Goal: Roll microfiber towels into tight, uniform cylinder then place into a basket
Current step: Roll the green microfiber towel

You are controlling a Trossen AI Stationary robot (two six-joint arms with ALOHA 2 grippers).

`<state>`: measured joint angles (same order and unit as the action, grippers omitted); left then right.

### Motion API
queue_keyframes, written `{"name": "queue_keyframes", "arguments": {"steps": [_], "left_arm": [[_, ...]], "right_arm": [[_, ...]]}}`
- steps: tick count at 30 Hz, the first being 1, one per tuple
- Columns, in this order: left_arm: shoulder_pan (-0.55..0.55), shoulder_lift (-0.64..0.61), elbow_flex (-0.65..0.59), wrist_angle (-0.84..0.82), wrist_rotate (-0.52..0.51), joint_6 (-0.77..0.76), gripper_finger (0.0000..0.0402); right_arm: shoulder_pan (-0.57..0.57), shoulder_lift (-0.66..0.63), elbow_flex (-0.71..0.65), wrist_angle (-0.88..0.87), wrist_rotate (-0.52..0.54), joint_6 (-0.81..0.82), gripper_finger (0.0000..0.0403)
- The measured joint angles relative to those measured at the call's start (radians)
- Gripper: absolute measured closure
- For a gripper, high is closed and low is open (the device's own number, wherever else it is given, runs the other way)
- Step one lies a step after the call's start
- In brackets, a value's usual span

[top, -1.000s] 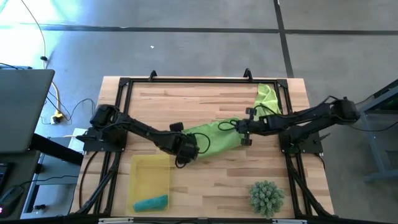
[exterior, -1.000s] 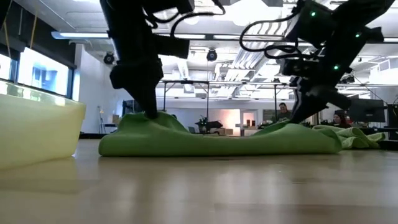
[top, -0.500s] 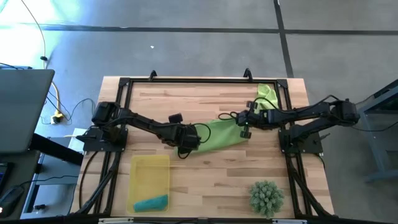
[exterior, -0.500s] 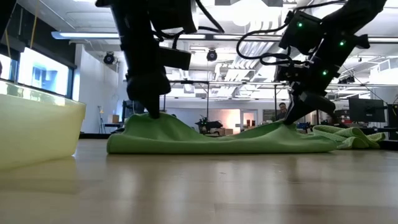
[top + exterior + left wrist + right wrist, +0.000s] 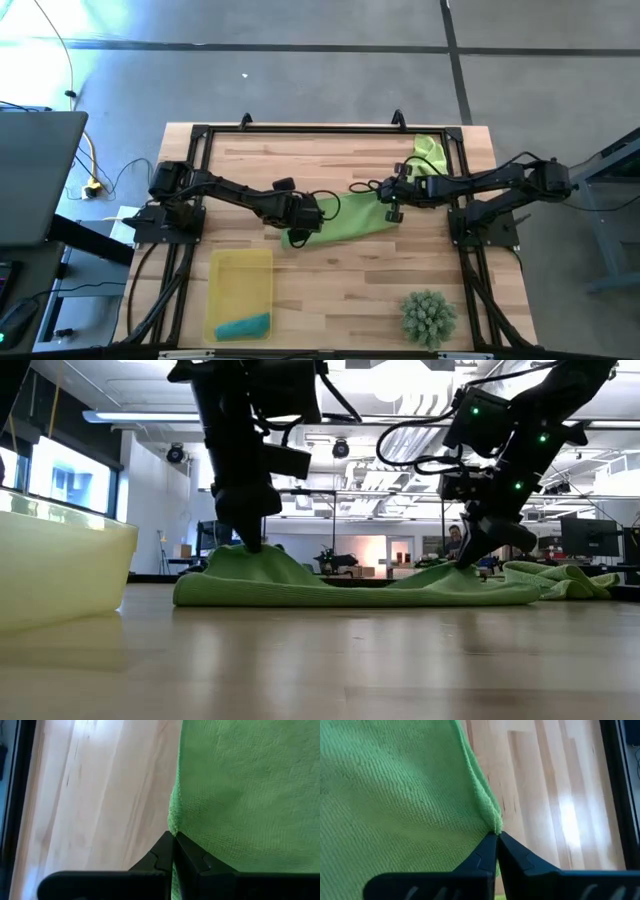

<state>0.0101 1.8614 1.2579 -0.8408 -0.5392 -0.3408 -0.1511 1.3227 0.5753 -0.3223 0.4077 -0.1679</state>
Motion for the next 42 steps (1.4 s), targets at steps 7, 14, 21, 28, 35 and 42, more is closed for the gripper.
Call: {"name": "queue_keyframes", "arguments": {"steps": [7,14,21,28,35,42], "left_arm": [[-0.002,0.0,0.0,0.042,0.01,0.057,0.0401],[-0.001,0.0,0.0,0.042,0.008,0.057,0.0401],[-0.001,0.0,0.0,0.039,0.007,0.057,0.0401],[-0.002,0.0,0.0,-0.022,0.008,0.013,0.0401],[-0.002,0.0,0.0,-0.039,0.034,-0.014,0.0401],[-0.002,0.0,0.0,-0.038,0.09,-0.008,0.04]], "right_arm": [[0.0,-0.009,0.008,-0.015,0.007,-0.039,0.0319],[0.0,-0.009,0.117,-0.227,-0.027,0.207,0.0265],[0.001,-0.009,0.076,-0.204,-0.228,0.349,0.0269],[0.001,-0.009,0.024,-0.121,-0.227,0.352,0.0274],[0.001,-0.005,0.015,-0.106,-0.227,0.325,0.0275],[0.001,-0.005,0.015,-0.103,-0.227,0.287,0.0275]]}}
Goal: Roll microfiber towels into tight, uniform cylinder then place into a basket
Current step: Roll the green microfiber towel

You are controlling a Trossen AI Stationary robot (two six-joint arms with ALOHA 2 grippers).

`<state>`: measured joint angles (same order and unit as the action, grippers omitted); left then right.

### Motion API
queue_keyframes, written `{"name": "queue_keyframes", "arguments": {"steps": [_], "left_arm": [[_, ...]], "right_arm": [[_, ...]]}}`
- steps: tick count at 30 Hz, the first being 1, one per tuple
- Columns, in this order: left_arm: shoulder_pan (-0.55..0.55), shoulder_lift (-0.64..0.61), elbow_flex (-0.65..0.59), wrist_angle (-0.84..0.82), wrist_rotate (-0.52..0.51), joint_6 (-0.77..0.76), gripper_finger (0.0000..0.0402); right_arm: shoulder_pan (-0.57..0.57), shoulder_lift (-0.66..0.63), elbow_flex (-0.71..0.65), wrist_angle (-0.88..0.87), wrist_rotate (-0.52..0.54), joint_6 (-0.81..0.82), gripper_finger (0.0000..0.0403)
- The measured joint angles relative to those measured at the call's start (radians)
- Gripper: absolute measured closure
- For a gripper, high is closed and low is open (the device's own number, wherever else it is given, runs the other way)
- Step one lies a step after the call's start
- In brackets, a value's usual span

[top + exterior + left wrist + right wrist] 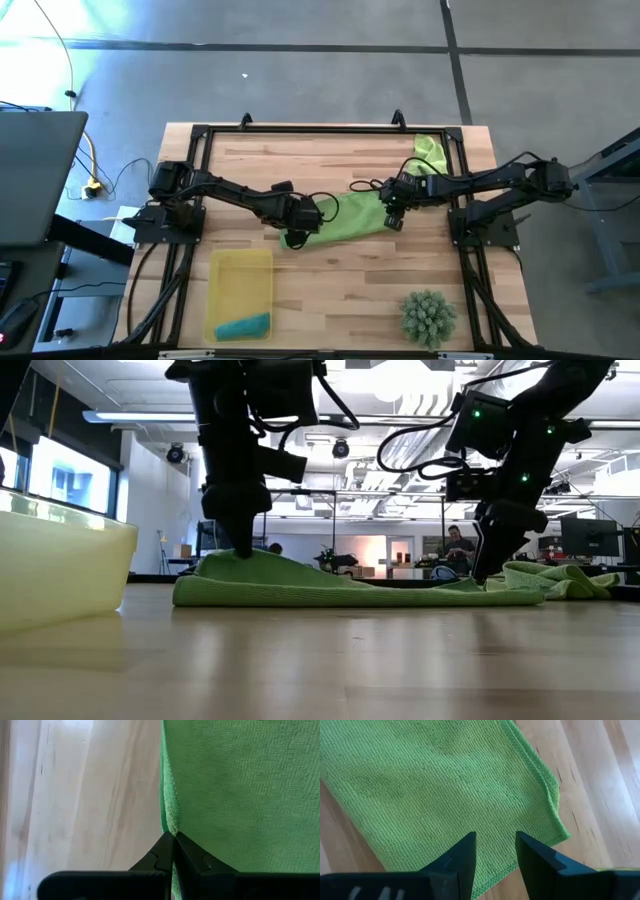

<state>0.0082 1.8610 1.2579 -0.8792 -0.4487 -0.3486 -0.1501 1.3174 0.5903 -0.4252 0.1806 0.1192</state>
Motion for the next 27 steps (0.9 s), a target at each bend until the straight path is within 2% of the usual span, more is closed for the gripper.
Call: {"name": "queue_keyframes", "arguments": {"steps": [7,15,18,20,23,25,27], "left_arm": [[-0.001,0.0,0.0,0.0,-0.025,-0.015,0.0392],[-0.002,0.0,0.0,-0.028,-0.051,-0.015,0.0311],[-0.002,0.0,0.0,-0.067,-0.067,-0.053,0.0286],[-0.002,0.0,0.0,-0.061,-0.006,-0.068,0.0277],[-0.002,0.0,0.0,-0.011,0.157,-0.068,0.0274],[-0.006,0.0,-0.003,0.049,0.249,-0.067,0.0276],[-0.014,0.003,-0.022,0.145,0.291,-0.057,0.028]], "right_arm": [[0.0,0.0,0.0,0.001,0.0,0.003,0.0275],[0.0,0.0,0.0,0.001,-0.001,0.017,0.0275],[0.0,0.0,0.0,-0.004,-0.033,0.052,0.0275],[0.0,0.0,0.0,-0.011,-0.067,0.091,0.0275],[0.0,0.0,0.0,-0.029,-0.105,0.15,0.0275],[0.0,0.0,0.0,-0.047,-0.122,0.191,0.0275],[0.0,0.0,0.0,-0.067,-0.134,0.226,0.0275]]}}
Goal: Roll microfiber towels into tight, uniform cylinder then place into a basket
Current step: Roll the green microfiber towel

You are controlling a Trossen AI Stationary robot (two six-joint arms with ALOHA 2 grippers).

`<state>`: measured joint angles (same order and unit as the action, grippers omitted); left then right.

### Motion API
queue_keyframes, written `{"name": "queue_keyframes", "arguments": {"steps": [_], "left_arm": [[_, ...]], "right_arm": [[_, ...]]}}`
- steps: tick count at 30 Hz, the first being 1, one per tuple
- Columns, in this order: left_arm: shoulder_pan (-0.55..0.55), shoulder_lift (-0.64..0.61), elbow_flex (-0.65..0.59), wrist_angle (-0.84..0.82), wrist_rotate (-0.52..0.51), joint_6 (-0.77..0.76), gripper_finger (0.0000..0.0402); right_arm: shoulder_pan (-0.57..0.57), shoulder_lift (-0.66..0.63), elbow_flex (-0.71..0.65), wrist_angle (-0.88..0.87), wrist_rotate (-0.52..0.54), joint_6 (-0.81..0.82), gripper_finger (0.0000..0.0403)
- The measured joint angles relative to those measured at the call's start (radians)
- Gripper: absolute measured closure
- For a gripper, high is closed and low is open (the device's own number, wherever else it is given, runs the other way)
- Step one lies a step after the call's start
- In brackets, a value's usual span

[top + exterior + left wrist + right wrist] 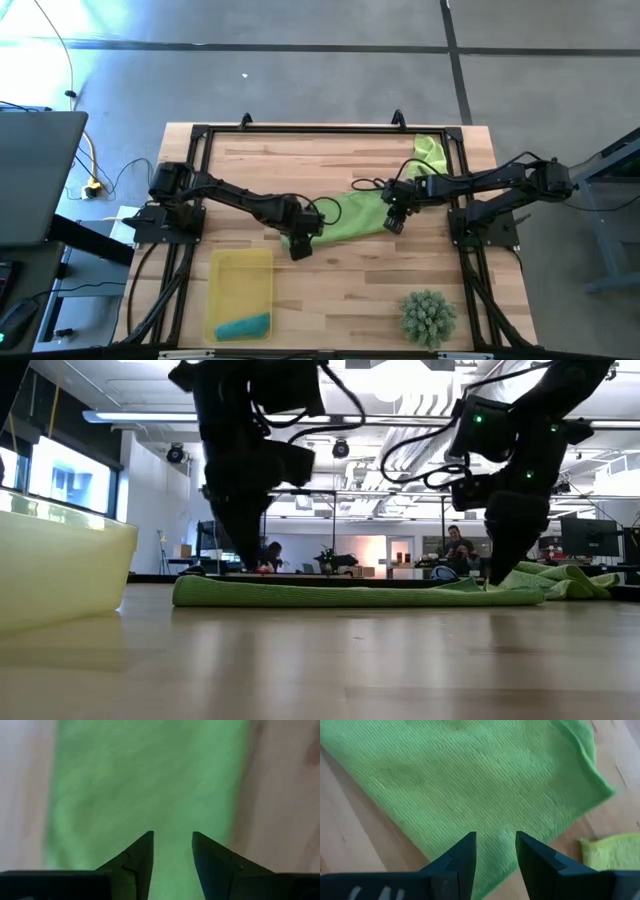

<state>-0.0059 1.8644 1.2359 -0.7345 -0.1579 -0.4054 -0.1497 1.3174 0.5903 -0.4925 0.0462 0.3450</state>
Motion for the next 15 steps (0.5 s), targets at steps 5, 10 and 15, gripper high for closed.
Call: {"name": "queue_keyframes", "arguments": {"steps": [5,10,15], "left_arm": [[-0.016,0.007,-0.044,0.081,-0.003,0.046,0.0289],[-0.014,0.012,-0.087,0.088,-0.026,-0.015,0.0293],[-0.018,0.012,-0.109,0.092,-0.022,-0.06,0.0294]], "right_arm": [[0.0,0.0,0.0,-0.02,0.017,0.021,0.0275],[0.0,0.036,0.0,-0.018,0.011,0.043,0.0275],[0.0,0.113,0.005,0.007,0.033,0.016,0.0275]]}}
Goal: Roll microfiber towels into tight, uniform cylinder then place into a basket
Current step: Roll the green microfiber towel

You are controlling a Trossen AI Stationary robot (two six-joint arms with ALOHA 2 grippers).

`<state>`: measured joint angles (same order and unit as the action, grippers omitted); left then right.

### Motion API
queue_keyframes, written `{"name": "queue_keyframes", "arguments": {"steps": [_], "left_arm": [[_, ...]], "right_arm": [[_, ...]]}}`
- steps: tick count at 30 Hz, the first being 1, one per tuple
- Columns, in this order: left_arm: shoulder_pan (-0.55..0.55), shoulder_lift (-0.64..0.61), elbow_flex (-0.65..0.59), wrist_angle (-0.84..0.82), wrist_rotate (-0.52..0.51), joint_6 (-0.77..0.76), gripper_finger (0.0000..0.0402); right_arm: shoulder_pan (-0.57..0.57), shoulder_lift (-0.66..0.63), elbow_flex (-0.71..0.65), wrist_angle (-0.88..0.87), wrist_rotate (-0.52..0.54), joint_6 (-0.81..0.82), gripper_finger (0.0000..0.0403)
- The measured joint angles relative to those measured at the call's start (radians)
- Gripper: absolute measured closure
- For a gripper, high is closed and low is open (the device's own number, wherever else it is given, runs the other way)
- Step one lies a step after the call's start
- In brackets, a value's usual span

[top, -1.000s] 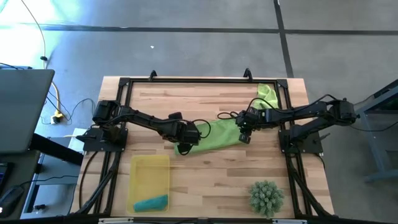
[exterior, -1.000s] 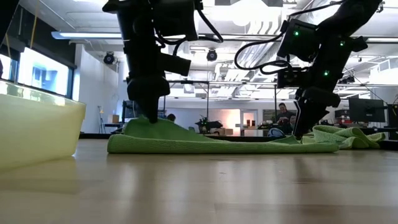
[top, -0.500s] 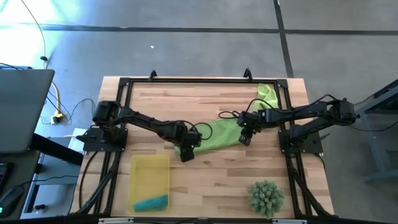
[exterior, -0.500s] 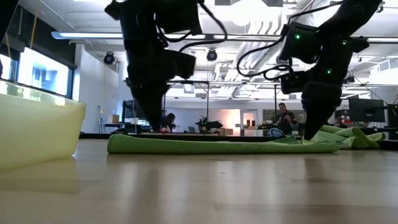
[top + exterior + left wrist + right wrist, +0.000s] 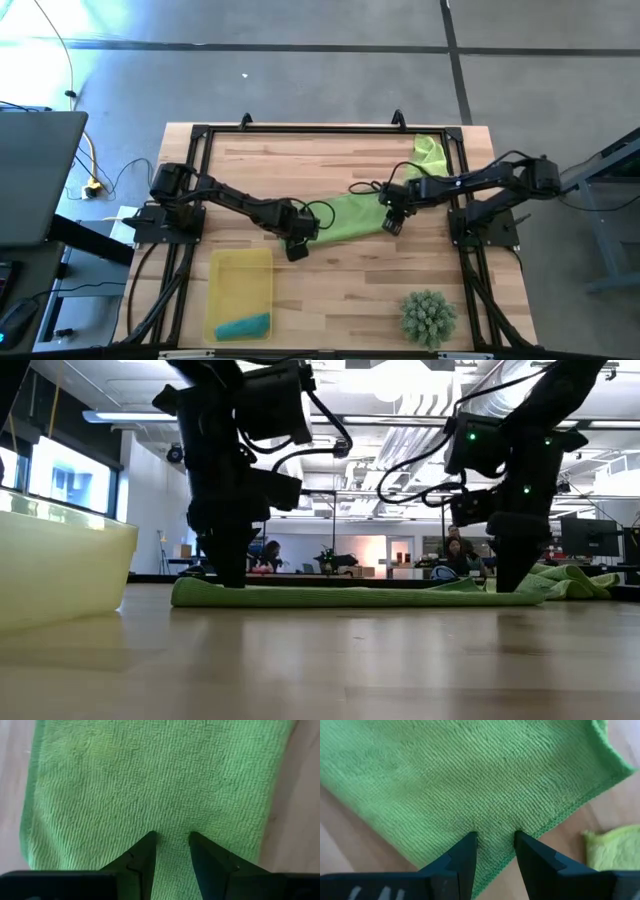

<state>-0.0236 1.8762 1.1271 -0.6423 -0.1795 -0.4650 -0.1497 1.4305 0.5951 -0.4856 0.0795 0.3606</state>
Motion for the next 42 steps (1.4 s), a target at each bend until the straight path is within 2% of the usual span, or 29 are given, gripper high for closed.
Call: {"name": "queue_keyframes", "arguments": {"steps": [5,11,14,16,18,21,26,28,30,32,36,39,42], "left_arm": [[-0.017,0.009,-0.001,0.063,0.072,-0.026,0.0294],[-0.043,0.05,0.001,0.304,0.235,-0.098,0.0294],[-0.051,0.061,0.001,0.407,0.319,-0.064,0.0294],[-0.051,0.061,0.021,0.421,0.326,-0.017,0.0294],[-0.042,0.054,0.044,0.4,0.325,0.041,0.0294],[-0.024,0.044,0.086,0.344,0.32,0.112,0.0294],[-0.001,0.04,0.121,0.205,0.269,0.199,0.0294],[0.006,0.04,0.117,0.173,0.206,0.237,0.0294],[0.011,0.04,0.102,0.145,0.144,0.26,0.0294],[0.013,0.041,0.083,0.144,0.108,0.259,0.0294],[0.006,0.048,0.058,0.15,0.112,0.21,0.0294],[-0.013,0.059,0.04,0.17,0.111,0.155,0.0294],[-0.034,0.079,0.03,0.235,0.094,0.087,0.0294]], "right_arm": [[0.0,0.04,0.0,0.059,0.112,-0.061,0.0275],[-0.028,0.045,-0.009,0.18,0.376,-0.21,0.0275],[-0.053,0.044,-0.004,0.255,0.473,-0.324,0.0275],[-0.07,0.043,0.007,0.265,0.516,-0.368,0.0275],[-0.084,0.035,0.033,0.259,0.52,-0.371,0.0275],[-0.089,0.013,0.068,0.204,0.436,-0.285,0.0275],[-0.069,0.003,0.073,0.145,0.105,-0.029,0.0275],[-0.045,0.009,0.058,0.135,0.05,0.031,0.0275],[-0.017,0.013,0.034,0.135,0.078,0.059,0.0275],[0.005,0.013,0.011,0.143,0.15,0.081,0.0275],[0.013,0.014,-0.028,0.154,0.257,0.086,0.0275],[-0.004,0.014,-0.052,0.212,0.318,0.014,0.0275],[-0.035,0.015,-0.074,0.313,0.371,-0.141,0.0275]]}}
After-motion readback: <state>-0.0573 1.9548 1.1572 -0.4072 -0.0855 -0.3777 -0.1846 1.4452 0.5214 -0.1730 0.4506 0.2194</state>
